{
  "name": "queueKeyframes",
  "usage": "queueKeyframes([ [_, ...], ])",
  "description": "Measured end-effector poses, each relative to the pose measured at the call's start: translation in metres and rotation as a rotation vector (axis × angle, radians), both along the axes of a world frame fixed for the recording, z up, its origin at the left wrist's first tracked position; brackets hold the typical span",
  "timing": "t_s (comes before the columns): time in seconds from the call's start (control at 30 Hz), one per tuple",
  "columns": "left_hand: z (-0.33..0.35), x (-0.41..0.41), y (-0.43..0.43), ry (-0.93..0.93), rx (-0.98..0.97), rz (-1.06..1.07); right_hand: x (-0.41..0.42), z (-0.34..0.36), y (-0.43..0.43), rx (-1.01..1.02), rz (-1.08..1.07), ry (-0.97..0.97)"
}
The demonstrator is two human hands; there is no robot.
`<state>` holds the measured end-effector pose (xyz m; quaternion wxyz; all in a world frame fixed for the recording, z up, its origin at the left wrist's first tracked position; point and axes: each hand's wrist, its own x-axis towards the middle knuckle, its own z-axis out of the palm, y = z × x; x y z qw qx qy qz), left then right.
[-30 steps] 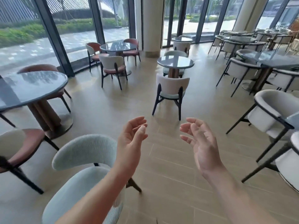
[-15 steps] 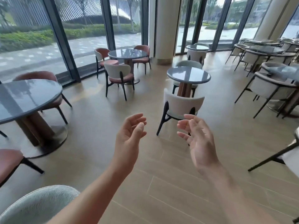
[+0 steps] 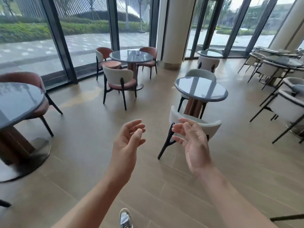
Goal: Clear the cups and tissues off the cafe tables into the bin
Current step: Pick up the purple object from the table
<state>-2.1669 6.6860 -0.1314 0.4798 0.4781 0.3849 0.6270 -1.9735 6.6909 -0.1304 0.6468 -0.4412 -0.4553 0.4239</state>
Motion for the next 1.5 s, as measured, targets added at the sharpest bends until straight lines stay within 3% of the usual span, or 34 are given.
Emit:
queueKeyframes([
  [0.23, 0.006, -0.036, 0.219, 0.013, 0.024, 0.007, -0.033, 0.005, 0.218, 0.015, 0.001, 0.0],
  [0.57, -0.003, -0.059, 0.454, 0.04, -0.038, 0.016, -0.051, -0.014, 0.45, -0.04, -0.001, 0.056],
  [0.83, -0.031, -0.028, 0.671, 0.062, -0.051, 0.041, -0.022, -0.045, 0.677, -0.031, 0.026, 0.062],
  [1.03, -0.014, -0.001, 0.846, 0.054, -0.047, 0.088, 0.011, -0.023, 0.863, -0.023, 0.05, 0.054],
  [1.5, -0.047, 0.049, 1.212, 0.009, -0.054, 0.047, 0.063, -0.046, 1.207, -0.044, -0.006, 0.036],
])
